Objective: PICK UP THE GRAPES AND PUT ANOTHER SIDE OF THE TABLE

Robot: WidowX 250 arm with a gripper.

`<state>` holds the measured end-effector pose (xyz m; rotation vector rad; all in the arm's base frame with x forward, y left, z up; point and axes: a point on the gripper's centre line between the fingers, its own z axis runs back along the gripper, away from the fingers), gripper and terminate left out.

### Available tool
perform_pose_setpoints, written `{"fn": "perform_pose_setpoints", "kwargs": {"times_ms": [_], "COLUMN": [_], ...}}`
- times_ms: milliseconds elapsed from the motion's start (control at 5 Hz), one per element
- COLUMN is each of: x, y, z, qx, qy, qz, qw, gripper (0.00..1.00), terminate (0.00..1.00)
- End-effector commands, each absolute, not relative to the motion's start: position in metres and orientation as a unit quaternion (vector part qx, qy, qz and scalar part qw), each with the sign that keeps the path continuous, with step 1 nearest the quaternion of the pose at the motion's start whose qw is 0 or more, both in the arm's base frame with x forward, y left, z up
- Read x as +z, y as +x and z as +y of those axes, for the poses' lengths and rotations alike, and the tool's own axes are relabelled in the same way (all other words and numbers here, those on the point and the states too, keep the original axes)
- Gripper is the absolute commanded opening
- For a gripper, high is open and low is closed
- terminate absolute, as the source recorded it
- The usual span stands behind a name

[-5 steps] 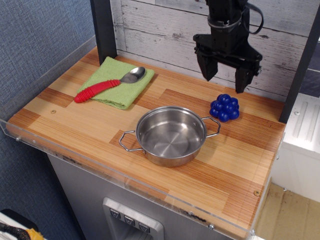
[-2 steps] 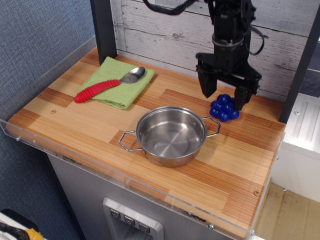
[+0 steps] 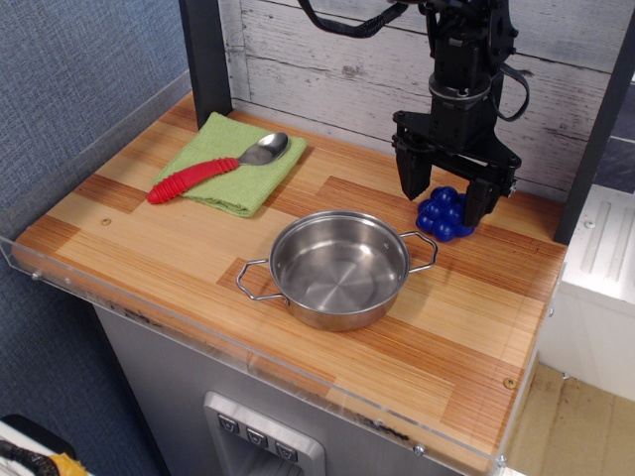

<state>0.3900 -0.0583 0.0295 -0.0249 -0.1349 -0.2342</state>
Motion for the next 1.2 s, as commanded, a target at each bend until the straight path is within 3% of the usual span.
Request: {"fn": "perform_pose_setpoints", "kwargs": {"times_ms": [0, 400, 1000], "x": [0.04, 0.048, 0.102], "y": [0.39, 0.391, 0.384], "z": [-0.064, -0.067, -0.044], "qx": [-0.121, -0.115, -0.04], "qy": [-0.019, -0.015, 0.0], "qz": [-0.087, -0.094, -0.162], "qw": [0.989, 0.989, 0.986], "gripper": [0.0, 0.0, 0.0], "terminate": [0.0, 0.0, 0.0]}}
